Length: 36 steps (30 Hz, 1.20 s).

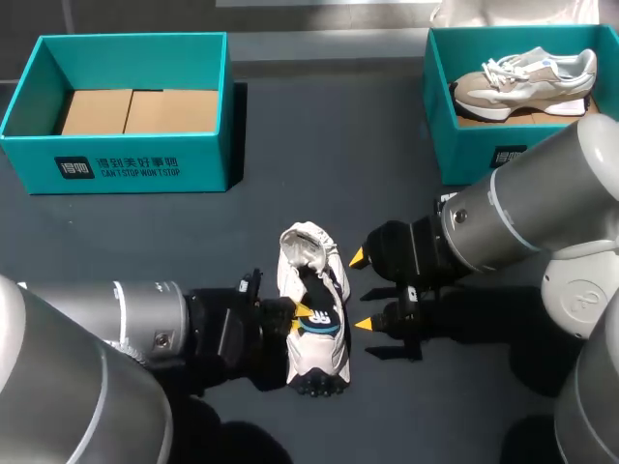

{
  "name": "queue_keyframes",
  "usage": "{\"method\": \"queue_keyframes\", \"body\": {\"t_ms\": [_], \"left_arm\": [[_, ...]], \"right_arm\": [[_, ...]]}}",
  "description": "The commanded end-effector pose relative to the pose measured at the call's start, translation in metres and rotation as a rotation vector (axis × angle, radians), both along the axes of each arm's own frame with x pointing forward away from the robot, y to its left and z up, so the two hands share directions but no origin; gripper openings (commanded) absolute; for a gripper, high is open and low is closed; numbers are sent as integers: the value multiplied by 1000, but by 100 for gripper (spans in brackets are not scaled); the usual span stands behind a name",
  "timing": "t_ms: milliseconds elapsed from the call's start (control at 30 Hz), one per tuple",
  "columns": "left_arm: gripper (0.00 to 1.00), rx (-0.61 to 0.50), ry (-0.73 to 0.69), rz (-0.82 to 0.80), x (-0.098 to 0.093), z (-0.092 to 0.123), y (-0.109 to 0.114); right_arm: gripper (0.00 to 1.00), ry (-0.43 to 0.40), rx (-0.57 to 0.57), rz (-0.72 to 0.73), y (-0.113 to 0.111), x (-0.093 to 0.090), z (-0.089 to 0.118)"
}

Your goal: Take the shoe out of the shoebox, open the shoe tongue, remove and reinsert the insole, then place the shoe into the shoebox

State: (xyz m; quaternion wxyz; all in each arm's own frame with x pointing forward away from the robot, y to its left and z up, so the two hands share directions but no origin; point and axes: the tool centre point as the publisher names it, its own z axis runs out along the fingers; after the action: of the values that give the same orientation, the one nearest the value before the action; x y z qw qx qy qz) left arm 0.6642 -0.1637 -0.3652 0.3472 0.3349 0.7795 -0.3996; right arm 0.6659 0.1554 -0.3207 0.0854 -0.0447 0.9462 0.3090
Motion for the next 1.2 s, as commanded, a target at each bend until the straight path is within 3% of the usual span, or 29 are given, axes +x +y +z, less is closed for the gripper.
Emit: {"method": "queue_keyframes", "body": {"t_ms": [33, 67, 233, 667, 833, 1033, 1200], "left_arm": [[14, -7, -4, 0, -2, -1, -1], [25, -12, -6, -3, -4, 1, -1], [28, -43, -19, -12, -8, 13, 0], [21, -76, -35, -55, -26, 30, -3], [0, -58, -24, -71, -27, 19, -7], [0, -33, -18, -55, -14, 4, -4], [0, -49, -7, -55, -15, 7, 0]], "right_arm": [[100, -2, 1, -2, 0, -1, -1], [100, -2, 1, -2, 0, -1, -1], [100, -2, 1, -2, 0, -1, -1], [100, -2, 1, -2, 0, -1, -1], [100, -2, 1, -2, 0, -1, -1], [100, -2, 1, -2, 0, -1, -1], [100, -2, 1, -2, 0, -1, -1]]}}
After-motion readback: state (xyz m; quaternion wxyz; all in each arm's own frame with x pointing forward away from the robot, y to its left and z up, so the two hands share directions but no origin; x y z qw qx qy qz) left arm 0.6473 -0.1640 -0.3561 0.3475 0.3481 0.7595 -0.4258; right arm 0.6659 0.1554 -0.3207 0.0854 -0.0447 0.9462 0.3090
